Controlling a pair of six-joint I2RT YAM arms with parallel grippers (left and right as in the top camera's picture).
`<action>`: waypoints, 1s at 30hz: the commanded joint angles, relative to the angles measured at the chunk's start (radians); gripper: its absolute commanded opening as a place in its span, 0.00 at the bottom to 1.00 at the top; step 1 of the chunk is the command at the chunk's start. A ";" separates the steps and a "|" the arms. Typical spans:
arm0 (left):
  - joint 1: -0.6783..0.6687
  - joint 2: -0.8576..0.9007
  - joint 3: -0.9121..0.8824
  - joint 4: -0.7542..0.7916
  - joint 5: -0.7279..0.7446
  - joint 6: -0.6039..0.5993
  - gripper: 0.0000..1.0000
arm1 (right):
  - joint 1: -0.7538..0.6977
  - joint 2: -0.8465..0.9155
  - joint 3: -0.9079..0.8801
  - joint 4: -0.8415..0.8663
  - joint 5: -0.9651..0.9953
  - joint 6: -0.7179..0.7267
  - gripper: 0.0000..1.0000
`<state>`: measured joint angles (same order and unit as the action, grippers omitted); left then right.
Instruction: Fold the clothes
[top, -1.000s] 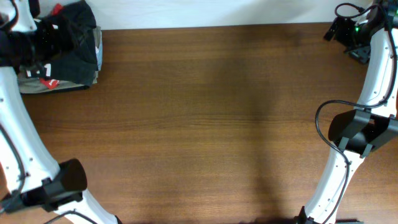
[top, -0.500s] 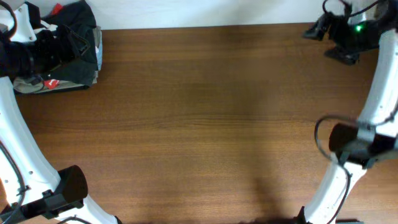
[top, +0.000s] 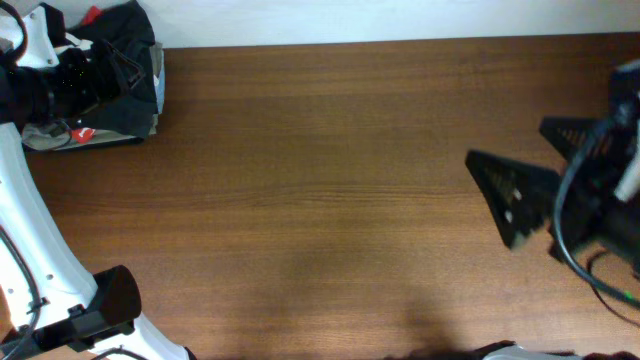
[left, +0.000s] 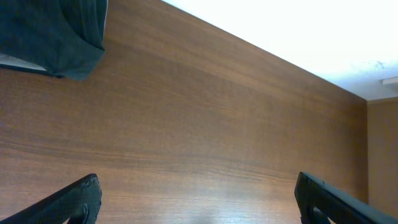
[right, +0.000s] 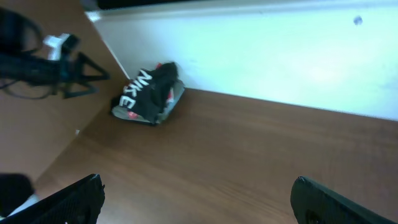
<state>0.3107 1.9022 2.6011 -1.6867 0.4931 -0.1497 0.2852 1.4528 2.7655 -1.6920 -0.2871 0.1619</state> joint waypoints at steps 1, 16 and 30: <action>0.006 -0.008 0.001 -0.001 -0.003 0.009 0.99 | 0.018 -0.037 -0.007 -0.006 0.034 0.011 0.99; 0.006 -0.008 0.001 -0.001 -0.003 0.009 0.99 | 0.015 -0.101 -0.286 -0.006 0.093 -0.200 0.99; 0.006 -0.008 0.001 -0.001 -0.003 0.010 0.99 | -0.135 -0.658 -1.352 0.558 0.130 -0.200 0.99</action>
<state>0.3107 1.9022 2.6007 -1.6871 0.4904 -0.1497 0.2195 0.9489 1.6344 -1.2415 -0.1474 -0.0315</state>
